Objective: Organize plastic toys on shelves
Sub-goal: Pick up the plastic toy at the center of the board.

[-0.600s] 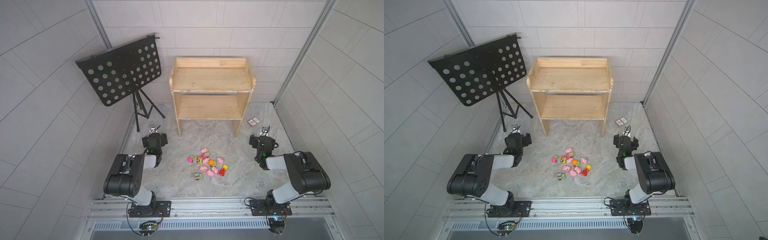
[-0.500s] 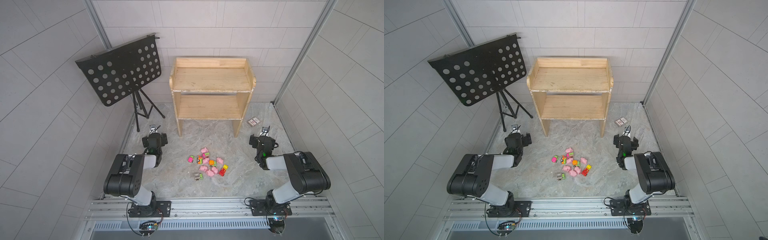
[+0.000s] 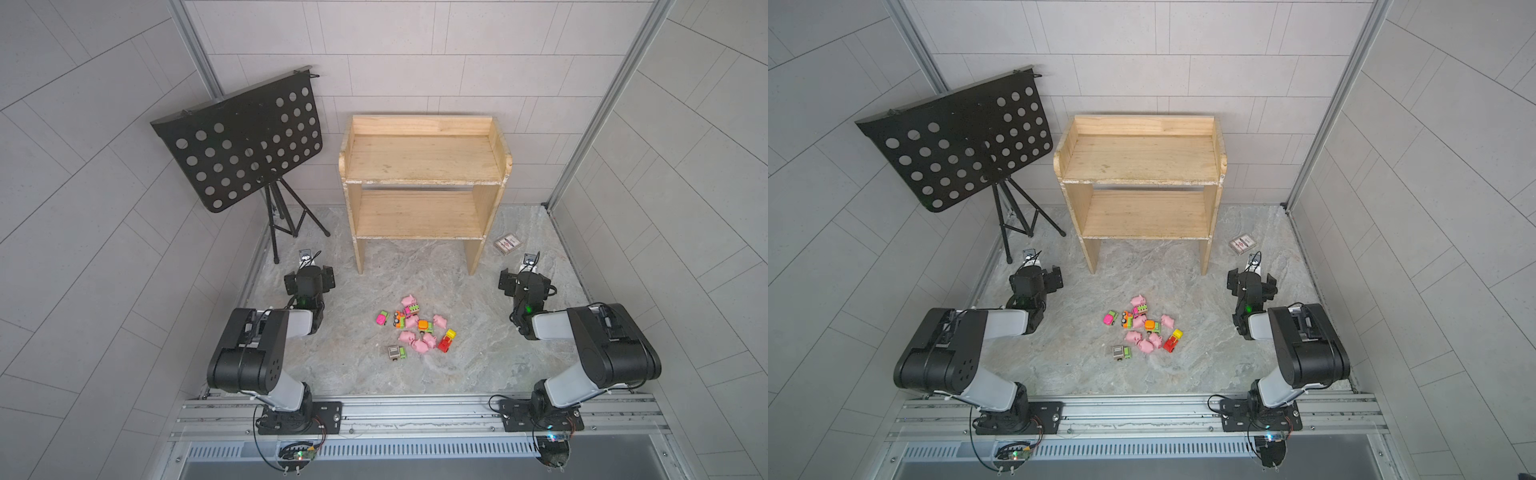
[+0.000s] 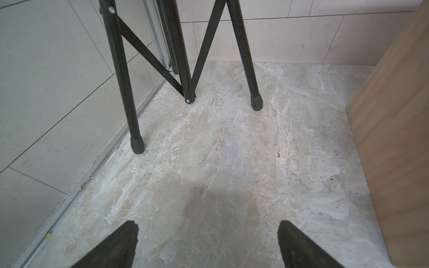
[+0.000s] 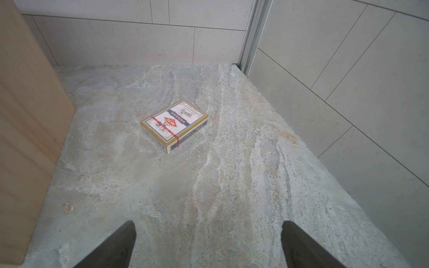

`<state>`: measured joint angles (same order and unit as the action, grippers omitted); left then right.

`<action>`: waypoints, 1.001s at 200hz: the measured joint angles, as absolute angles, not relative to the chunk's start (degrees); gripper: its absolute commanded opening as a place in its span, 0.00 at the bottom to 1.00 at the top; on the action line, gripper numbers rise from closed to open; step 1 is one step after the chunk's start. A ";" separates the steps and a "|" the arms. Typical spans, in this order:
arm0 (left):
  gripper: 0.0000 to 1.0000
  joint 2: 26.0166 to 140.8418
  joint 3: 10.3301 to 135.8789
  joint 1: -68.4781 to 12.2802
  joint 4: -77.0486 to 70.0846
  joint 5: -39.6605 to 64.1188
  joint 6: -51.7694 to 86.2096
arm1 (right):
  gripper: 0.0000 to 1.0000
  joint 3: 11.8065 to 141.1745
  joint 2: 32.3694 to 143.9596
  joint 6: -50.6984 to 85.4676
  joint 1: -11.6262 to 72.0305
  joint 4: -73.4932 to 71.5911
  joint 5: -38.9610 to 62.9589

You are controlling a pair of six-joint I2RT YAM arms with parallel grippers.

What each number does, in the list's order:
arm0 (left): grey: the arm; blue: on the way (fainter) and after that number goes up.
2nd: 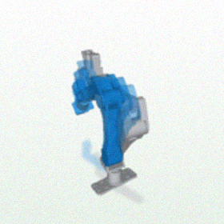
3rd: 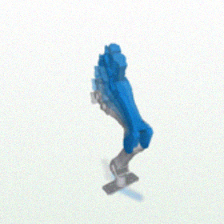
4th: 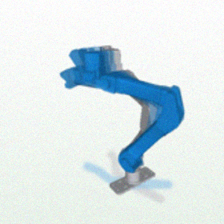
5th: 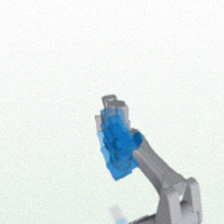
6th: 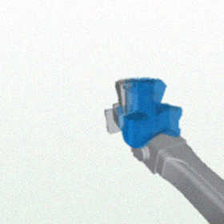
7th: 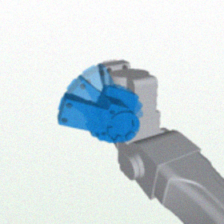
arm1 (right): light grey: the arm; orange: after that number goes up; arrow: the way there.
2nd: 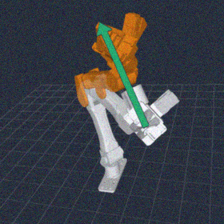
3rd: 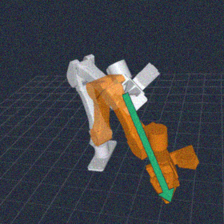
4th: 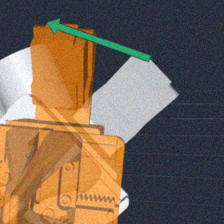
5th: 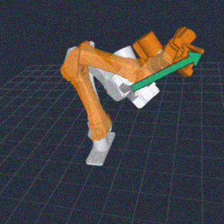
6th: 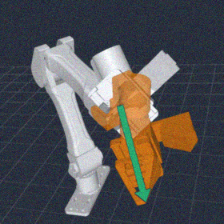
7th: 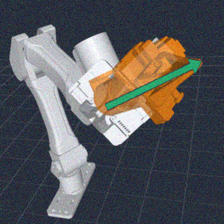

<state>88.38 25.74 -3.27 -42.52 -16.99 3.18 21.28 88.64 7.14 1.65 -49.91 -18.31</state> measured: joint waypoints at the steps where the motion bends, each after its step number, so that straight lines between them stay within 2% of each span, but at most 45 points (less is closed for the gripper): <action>1: 1.00 88.38 25.74 -3.27 -42.52 -16.99 3.18 | 1.00 21.28 88.64 7.14 1.65 -49.91 -18.31; 84: 1.00 85.95 25.78 -3.27 -38.94 -17.28 3.46 | 1.00 21.30 86.70 6.52 1.67 -49.21 -17.32; 142: 1.00 74.85 35.88 -3.29 -15.20 -18.70 10.68 | 1.00 33.47 73.03 10.11 2.26 -23.31 -16.36; 169: 0.99 71.79 39.33 -4.47 -3.95 -17.76 17.08 | 1.00 36.93 69.58 14.39 2.26 -11.18 -10.98; 200: 0.97 65.63 38.22 -9.28 5.45 -11.07 24.05 | 1.00 37.82 65.36 17.04 3.70 -0.32 -3.46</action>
